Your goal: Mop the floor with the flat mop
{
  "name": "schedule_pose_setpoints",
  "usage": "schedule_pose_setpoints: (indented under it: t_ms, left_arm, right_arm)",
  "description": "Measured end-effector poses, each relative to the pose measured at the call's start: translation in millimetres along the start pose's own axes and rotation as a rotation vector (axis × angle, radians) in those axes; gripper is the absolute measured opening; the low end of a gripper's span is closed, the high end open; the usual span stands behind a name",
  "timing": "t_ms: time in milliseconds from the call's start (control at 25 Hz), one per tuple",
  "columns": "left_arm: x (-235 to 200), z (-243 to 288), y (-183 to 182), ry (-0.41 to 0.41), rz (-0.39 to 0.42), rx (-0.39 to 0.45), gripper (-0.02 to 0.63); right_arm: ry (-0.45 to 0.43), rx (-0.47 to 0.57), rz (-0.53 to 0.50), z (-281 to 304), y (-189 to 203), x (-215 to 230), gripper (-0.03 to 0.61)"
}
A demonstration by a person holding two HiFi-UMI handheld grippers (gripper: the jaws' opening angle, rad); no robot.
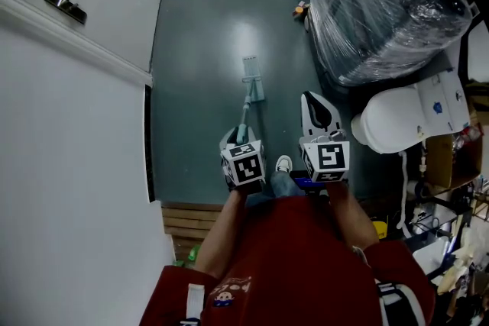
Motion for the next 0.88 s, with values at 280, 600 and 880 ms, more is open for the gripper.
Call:
schedule_pose_setpoints:
  t_ms: [280,600,880]
  left_arm:
    - [-24.6,-10.2,10.2,0.018,-0.005,-0.001,0.123]
    - [-28.2,-8.3,-2.7,0.029,-0.001,0.023,0.124]
    - [-7.8,-4.2,6.0,0.061,-0.007,-0.014,0.129]
  right_arm:
    - [-0.001,-0.007,-0.027,-0.2,-6.4,-34.7,0.018]
    - [0.007,-0.008,-0.042,5.9,-10.5,-39.4,0.018]
    - [0.002,-0.010,-0.031,13.1,-6.4,-34.2,0.018]
Point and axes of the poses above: the fingertips, and each gripper's own axes: z forward along the fingers, x to its right, y out of its underside, the point moved 3 cm from there along -z, backward along the fingers, and after that the axes turned 5 degrees about -x, right-handed, at the moved point
